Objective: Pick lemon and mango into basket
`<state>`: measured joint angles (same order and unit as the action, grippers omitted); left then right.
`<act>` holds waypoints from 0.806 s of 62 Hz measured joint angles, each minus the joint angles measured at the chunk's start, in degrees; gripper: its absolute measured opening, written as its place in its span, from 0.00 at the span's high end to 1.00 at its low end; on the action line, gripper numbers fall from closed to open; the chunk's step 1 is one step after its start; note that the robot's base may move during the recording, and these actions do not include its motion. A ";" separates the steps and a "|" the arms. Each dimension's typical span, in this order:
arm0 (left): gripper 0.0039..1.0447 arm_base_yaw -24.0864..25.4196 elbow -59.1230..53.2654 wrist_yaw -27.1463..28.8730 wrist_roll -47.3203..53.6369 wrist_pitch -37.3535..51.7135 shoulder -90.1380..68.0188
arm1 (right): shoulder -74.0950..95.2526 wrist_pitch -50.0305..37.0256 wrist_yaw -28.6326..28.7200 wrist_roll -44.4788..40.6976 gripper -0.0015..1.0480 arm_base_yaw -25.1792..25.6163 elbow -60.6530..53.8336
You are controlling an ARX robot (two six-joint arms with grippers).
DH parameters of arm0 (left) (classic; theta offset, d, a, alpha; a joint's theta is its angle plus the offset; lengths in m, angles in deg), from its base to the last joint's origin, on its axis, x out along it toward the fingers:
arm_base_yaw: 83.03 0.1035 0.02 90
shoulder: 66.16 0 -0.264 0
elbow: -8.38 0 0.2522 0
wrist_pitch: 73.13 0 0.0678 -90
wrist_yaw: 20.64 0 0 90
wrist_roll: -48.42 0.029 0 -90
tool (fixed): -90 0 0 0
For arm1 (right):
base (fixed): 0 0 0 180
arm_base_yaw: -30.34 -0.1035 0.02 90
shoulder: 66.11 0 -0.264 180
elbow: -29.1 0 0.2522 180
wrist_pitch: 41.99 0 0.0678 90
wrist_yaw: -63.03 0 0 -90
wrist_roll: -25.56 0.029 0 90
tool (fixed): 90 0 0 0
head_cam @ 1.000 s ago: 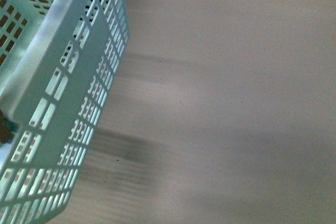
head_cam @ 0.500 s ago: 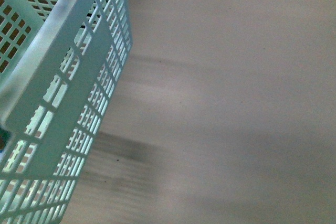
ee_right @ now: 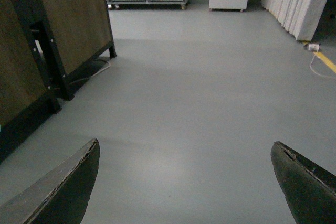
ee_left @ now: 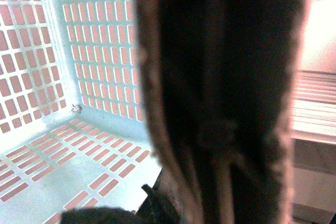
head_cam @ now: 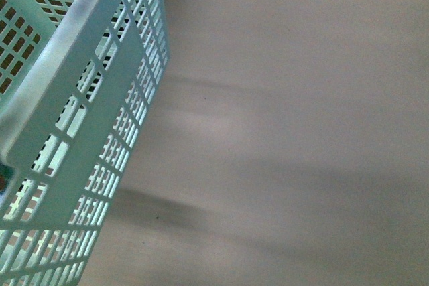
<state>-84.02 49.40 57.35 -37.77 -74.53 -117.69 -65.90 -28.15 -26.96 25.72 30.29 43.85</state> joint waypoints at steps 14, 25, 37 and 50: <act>0.96 0.00 0.02 -0.02 -0.02 0.00 0.00 | 0.00 0.00 -0.04 0.02 0.08 0.00 0.00; 0.96 0.00 0.02 0.00 -0.02 0.00 0.00 | 0.00 0.00 0.00 0.02 0.08 0.00 0.00; 0.96 0.00 0.02 -0.02 -0.04 0.00 0.00 | 0.02 0.00 -0.02 0.00 0.08 0.00 0.00; 0.96 0.00 0.02 -0.02 -0.04 0.00 0.00 | 0.02 0.00 0.00 0.00 0.08 0.00 0.00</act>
<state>-84.02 49.43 57.32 -37.82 -74.53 -117.69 -65.88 -28.15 -26.96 25.72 30.29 43.85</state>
